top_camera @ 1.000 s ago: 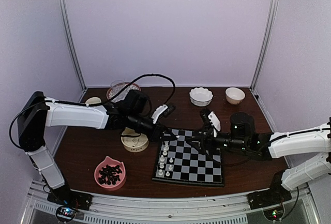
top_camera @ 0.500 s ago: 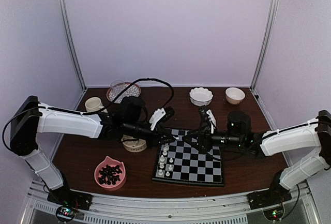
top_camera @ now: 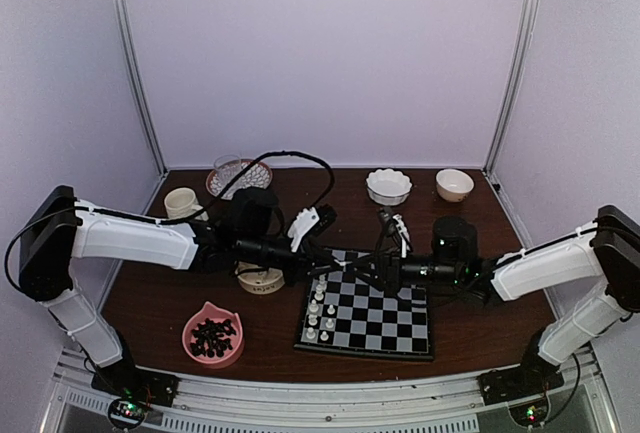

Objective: Set up the chess pieces on the board
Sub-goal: Pass from the left arm to the right

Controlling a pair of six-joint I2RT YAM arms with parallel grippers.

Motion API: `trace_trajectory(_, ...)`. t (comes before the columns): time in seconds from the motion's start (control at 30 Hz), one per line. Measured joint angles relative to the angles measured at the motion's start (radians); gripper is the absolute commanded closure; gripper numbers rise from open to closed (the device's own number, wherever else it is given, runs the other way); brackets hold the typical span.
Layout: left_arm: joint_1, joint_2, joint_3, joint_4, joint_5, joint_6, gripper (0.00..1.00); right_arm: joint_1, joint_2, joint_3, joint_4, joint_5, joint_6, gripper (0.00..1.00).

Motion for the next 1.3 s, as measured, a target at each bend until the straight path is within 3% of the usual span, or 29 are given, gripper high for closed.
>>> trace_trajectory(0.8,-0.023,0.000,0.000,0.005,-0.025,0.014,0.91,0.000,0.088,0.008,0.161,-0.023,0.129,0.73)
trace_trajectory(0.97,-0.023,0.000,0.000,0.005,-0.037,0.014,0.91,0.000,0.092,0.009,0.165,-0.027,0.129,0.82)
trace_trajectory(1.13,-0.023,0.000,0.000,0.005,-0.048,0.014,0.91,0.000,0.097,0.010,0.164,-0.030,0.132,0.79)
trace_trajectory(1.3,-0.023,0.000,0.000,0.005,-0.057,0.014,0.91,0.000,0.100,0.013,0.164,-0.033,0.132,0.85)
